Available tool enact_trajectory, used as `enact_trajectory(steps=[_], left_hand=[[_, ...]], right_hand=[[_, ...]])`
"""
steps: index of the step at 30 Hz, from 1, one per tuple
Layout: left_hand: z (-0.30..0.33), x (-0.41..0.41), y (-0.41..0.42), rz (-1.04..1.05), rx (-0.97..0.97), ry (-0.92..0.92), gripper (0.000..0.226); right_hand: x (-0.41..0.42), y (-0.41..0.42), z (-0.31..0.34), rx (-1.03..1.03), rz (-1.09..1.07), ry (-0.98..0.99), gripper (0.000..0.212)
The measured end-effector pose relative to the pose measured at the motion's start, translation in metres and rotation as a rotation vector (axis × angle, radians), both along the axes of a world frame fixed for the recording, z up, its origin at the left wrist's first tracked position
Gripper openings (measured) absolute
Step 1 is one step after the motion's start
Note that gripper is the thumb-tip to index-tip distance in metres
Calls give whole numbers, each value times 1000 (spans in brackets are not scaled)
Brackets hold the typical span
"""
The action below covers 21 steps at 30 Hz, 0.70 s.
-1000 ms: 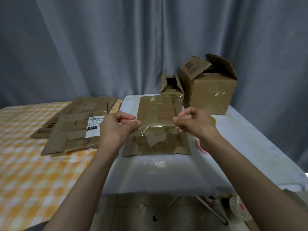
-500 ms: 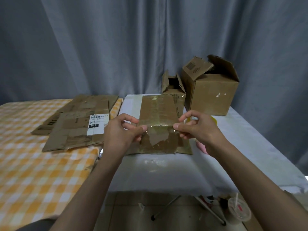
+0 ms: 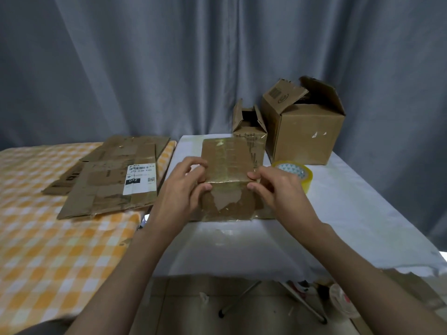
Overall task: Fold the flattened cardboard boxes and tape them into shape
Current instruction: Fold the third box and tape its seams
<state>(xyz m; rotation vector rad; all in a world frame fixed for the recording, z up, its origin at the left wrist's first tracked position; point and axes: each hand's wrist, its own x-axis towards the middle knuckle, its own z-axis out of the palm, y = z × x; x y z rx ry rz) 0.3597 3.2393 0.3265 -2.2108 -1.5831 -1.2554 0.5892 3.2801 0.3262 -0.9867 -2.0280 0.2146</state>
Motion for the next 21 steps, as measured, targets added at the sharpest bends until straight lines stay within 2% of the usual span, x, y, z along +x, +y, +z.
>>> enact_trajectory(steps=[2,5,7,9,12,15,18,21], left_hand=[[-2,1,1,-29,-43,-45,12],[-3,5,4,-49,-86,-101,20],[-4,11,9,-54,-137,-81,44],[-5,18,13,-60,-169,-128,52],[-10,30,15,-40,-101,-189,39],[-15,38,13,-20,-58,-184,39],[-14,37,12,-20,-80,-202,42],[-9,38,11,-25,-140,-182,48]], right_hand=[[2,2,0,-29,9,25,11],[2,6,6,-134,34,25,30],[-1,8,7,-114,-2,-29,38],[-5,9,6,-66,-42,-59,37],[-8,12,5,-33,-49,-65,32],[-7,11,7,-37,-32,-71,26],[4,12,13,-196,46,-13,18],[15,10,18,-334,135,32,23]])
